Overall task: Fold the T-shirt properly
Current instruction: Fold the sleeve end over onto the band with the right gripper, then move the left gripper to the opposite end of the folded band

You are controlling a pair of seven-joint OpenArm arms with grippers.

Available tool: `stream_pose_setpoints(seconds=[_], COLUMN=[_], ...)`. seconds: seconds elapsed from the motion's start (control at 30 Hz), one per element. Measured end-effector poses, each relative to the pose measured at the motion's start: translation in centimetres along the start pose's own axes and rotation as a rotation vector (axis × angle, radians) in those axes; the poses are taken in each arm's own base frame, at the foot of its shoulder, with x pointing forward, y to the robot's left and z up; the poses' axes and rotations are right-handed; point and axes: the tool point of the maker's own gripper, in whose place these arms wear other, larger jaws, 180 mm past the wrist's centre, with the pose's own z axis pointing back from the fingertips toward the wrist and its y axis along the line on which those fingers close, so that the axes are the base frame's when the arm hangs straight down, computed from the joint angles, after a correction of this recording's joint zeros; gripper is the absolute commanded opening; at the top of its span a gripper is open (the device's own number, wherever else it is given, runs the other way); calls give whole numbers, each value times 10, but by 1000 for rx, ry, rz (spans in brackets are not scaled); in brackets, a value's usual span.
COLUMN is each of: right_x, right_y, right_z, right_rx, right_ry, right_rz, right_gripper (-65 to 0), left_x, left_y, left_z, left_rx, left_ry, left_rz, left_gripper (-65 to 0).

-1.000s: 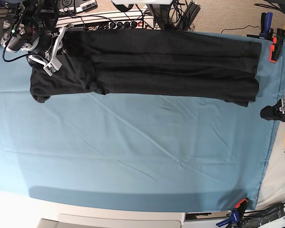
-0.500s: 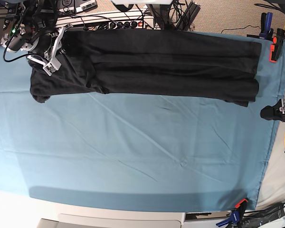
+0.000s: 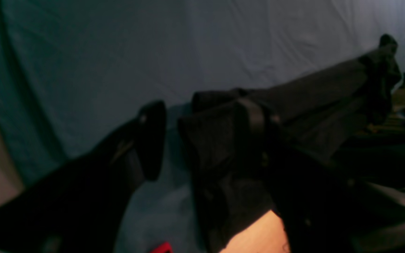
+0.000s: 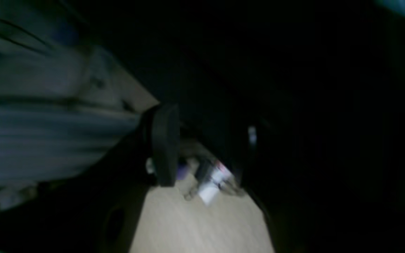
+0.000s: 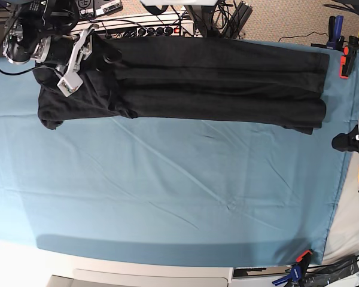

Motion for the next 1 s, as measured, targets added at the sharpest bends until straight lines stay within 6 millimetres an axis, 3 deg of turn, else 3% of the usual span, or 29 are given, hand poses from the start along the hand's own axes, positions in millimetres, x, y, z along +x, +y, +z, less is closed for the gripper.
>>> stream_pose_setpoints(seconds=[0.3, 0.43, 0.6, 0.73, 0.87, 1.0], right_x=[18, 28, 19, 15, 15, 15], right_y=[9, 6, -7, -12, -12, -12], right_z=[-8, -14, -17, -17, -17, -17], right_rx=[45, 29, -45, -75, -74, -74], right_ry=[-94, -132, -79, -55, -57, -56], right_rz=[-13, -2, 7, 11, 11, 11], right_gripper=[-405, -405, -405, -405, -405, -405], left_x=[-4, -22, -52, -64, -60, -87], left_y=[0, -3, -2, 6, 20, 29], left_z=[-2, -18, -28, -18, 9, 18], left_rx=[-3, -34, -46, -14, 52, 83], left_ry=[5, 30, 81, 109, 116, 177], left_rz=[5, 36, 79, 91, 81, 113], left_gripper=[-330, -330, -330, -322, -255, -212])
